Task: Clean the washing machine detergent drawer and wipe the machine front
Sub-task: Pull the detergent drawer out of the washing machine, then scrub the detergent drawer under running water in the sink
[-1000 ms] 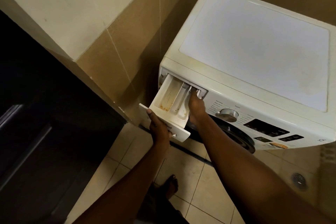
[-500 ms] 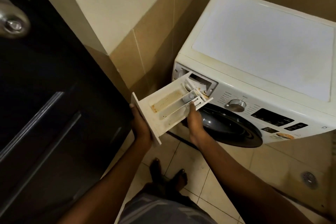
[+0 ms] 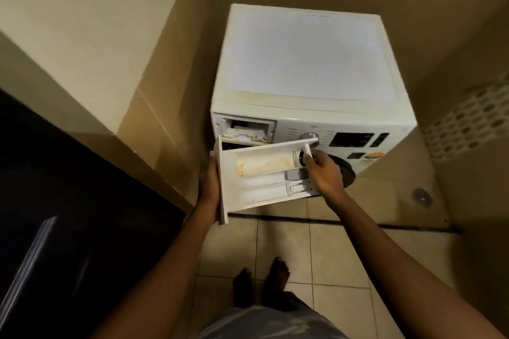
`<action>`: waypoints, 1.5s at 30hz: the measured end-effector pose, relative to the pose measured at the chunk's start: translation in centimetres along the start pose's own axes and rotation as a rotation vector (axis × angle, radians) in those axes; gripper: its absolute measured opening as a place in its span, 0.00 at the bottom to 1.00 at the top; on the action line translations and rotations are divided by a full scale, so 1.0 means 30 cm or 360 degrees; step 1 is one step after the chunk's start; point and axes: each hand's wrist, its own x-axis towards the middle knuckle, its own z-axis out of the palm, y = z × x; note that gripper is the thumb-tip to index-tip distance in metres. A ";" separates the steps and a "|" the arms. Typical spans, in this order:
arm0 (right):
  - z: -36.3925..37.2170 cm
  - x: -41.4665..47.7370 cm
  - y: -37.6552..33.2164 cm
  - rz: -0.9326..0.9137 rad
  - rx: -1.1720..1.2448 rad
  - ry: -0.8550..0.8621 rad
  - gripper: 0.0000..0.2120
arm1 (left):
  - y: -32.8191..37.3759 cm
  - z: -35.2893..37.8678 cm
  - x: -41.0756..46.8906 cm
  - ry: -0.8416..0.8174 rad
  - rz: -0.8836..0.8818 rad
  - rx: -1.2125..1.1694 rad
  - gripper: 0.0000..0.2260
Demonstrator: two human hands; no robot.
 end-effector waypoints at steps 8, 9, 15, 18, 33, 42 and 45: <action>-0.175 -0.171 0.178 0.0303 0.0207 0.0612 0.07 | 0.013 0.240 0.000 -0.0226 0.0004 0.0498 0.23; -0.204 -0.194 0.197 0.0342 0.0222 0.0668 0.07 | 0.002 0.278 -0.007 -0.0290 -0.0002 0.0569 0.25; -0.410 -0.326 0.361 0.0578 0.0366 0.1055 0.05 | -0.094 0.565 -0.092 -0.0850 -0.0119 0.0662 0.31; -0.534 -0.384 0.471 0.0667 0.0388 0.1220 0.07 | -0.165 0.737 -0.150 -0.1033 -0.0152 0.0748 0.29; -1.246 -0.711 1.068 0.0996 0.0554 0.1779 0.10 | -0.651 1.638 -0.691 -0.1615 -0.0469 0.1080 0.36; -1.618 -0.841 1.340 0.1132 0.0680 0.2166 0.07 | -0.921 2.143 -0.930 -0.1962 -0.0435 0.1287 0.42; -1.736 -0.856 1.443 0.1190 0.0752 0.2261 0.09 | -1.016 2.323 -1.009 -0.2064 -0.0372 0.1318 0.39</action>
